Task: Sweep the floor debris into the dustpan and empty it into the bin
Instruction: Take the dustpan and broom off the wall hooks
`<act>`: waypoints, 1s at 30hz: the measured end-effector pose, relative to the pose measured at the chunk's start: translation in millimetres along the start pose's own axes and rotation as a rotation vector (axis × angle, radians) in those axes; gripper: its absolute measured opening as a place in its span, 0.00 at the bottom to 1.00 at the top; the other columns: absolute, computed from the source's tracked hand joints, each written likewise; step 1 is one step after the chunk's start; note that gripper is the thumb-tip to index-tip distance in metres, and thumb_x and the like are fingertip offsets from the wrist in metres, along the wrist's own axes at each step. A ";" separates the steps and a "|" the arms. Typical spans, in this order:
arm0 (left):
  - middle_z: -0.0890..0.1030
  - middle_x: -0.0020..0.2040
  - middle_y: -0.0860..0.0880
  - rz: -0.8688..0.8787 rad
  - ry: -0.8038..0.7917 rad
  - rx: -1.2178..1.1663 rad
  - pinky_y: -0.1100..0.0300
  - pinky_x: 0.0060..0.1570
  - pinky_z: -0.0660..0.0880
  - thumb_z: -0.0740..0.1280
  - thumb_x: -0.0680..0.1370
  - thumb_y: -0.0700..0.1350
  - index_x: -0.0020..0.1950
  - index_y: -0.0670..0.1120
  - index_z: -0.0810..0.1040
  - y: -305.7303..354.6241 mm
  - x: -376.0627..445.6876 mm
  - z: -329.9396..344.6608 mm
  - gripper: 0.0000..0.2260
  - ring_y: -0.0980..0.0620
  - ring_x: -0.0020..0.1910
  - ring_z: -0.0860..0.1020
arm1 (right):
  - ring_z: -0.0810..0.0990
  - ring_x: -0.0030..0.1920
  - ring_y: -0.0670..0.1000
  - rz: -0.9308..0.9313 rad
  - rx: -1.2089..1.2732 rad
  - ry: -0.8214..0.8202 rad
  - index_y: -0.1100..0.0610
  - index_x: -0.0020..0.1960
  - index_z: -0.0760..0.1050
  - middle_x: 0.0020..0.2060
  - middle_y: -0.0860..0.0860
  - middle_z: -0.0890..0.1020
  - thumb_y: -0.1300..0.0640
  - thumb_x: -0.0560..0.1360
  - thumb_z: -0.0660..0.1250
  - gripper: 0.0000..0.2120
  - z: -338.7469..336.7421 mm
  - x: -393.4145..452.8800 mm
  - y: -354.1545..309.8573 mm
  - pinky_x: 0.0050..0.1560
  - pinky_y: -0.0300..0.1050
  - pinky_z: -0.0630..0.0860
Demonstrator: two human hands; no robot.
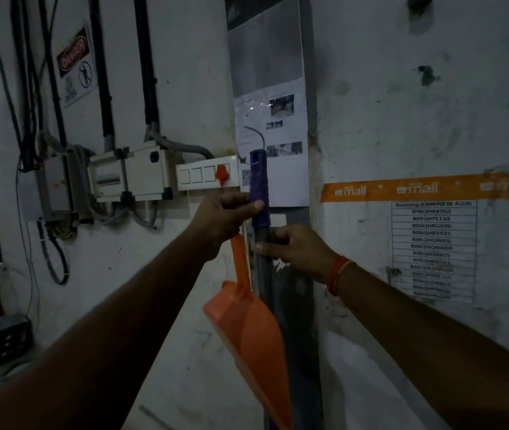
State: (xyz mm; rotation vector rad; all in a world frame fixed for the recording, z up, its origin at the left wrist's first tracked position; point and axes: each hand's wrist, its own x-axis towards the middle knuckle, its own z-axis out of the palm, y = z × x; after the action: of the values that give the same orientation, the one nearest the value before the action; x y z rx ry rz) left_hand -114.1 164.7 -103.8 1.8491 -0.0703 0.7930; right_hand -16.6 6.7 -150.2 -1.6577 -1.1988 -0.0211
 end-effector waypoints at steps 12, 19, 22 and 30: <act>0.85 0.50 0.46 -0.129 0.044 -0.097 0.66 0.28 0.69 0.66 0.83 0.49 0.62 0.45 0.83 -36.0 -35.6 -14.0 0.12 0.58 0.30 0.69 | 0.82 0.41 0.47 -0.064 -0.024 0.037 0.57 0.50 0.82 0.41 0.52 0.85 0.51 0.75 0.69 0.10 -4.4 22.5 -24.1 0.41 0.38 0.77; 0.86 0.50 0.53 -0.169 -0.138 0.080 0.60 0.38 0.76 0.74 0.77 0.50 0.66 0.50 0.80 -62.1 -63.6 -9.3 0.18 0.56 0.42 0.82 | 0.82 0.43 0.55 -0.049 0.113 0.111 0.60 0.52 0.81 0.43 0.57 0.84 0.52 0.77 0.67 0.12 -20.4 39.8 -58.6 0.46 0.46 0.79; 0.87 0.54 0.50 -0.124 -0.202 0.092 0.59 0.40 0.78 0.74 0.78 0.47 0.63 0.48 0.82 -69.0 -68.9 -3.4 0.14 0.50 0.49 0.85 | 0.77 0.35 0.50 -0.043 0.148 0.176 0.62 0.50 0.81 0.38 0.56 0.81 0.53 0.77 0.68 0.11 -21.1 46.5 -71.8 0.38 0.43 0.77; 0.85 0.42 0.49 -0.072 -0.118 0.140 0.70 0.30 0.71 0.72 0.79 0.44 0.57 0.39 0.84 -63.7 -67.9 -6.7 0.10 0.62 0.34 0.79 | 0.81 0.39 0.45 -0.226 -0.139 0.282 0.54 0.58 0.72 0.41 0.52 0.81 0.54 0.73 0.73 0.16 -3.8 26.1 -71.5 0.38 0.31 0.77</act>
State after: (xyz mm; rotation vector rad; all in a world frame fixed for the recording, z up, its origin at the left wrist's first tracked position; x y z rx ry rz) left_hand -144.5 176.5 -191.3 2.0185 -0.0231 0.6522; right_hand -51.8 18.7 -83.6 -1.5677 -1.1804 -0.4733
